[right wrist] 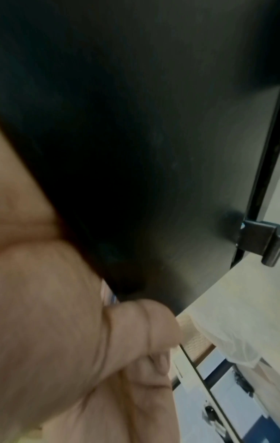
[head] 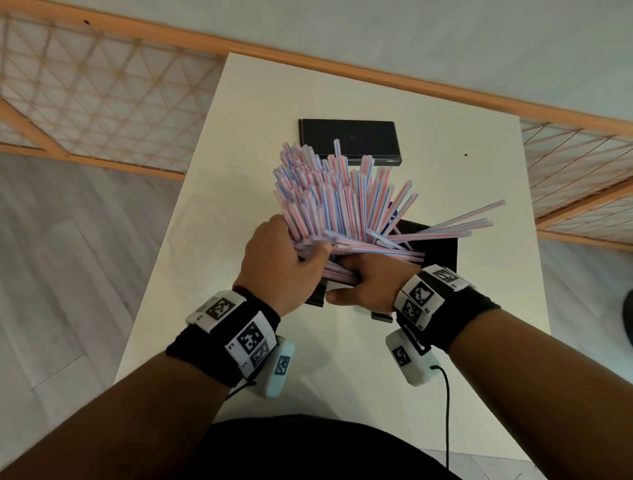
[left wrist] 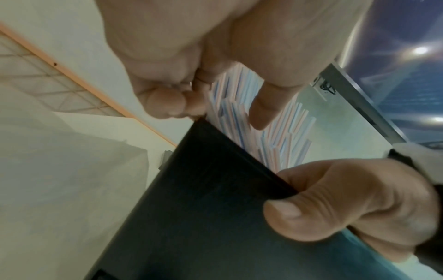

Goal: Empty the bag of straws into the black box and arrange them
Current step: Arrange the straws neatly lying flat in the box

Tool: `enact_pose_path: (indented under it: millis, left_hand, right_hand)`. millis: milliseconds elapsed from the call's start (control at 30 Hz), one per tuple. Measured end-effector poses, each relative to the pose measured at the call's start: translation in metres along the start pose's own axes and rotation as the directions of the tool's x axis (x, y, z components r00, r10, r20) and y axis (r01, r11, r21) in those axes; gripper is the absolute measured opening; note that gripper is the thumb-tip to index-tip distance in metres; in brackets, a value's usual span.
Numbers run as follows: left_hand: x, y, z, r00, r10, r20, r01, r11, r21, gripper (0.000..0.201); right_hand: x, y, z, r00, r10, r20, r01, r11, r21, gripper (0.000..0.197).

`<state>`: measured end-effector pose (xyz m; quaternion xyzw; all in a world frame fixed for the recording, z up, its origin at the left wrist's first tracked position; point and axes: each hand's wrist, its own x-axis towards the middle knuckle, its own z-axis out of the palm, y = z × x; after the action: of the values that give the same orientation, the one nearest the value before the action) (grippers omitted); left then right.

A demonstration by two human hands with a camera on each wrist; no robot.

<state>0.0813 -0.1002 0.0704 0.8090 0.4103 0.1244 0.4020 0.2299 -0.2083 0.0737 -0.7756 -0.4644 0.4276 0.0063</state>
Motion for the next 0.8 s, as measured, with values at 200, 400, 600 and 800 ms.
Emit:
enact_pose_path:
  millis: [200, 400, 600, 800]
  left_hand:
    - [-0.008, 0.015, -0.005, 0.997, 0.02, -0.075, -0.018, 1.0, 0.026, 0.036]
    - [-0.001, 0.016, -0.014, 0.997, -0.019, -0.074, 0.026, 0.996, 0.088, 0.045]
    - [-0.003, 0.021, -0.009, 0.997, 0.041, -0.068, -0.038, 0.998, 0.052, 0.037]
    - [-0.006, 0.017, -0.006, 0.994, 0.05, -0.102, -0.068, 0.98, -0.188, 0.047]
  right_hand:
    - [0.009, 0.005, 0.005, 0.991, -0.112, -0.067, 0.108, 0.992, -0.06, 0.074]
    - [0.013, 0.007, 0.007, 0.985, -0.15, -0.085, 0.143, 0.987, -0.079, 0.078]
    - [0.019, 0.003, 0.013, 0.97, -0.202, -0.134, 0.189, 0.977, -0.101, 0.077]
    - [0.013, -0.002, 0.012, 0.958, -0.211, -0.195, 0.25, 0.947, 0.203, 0.05]
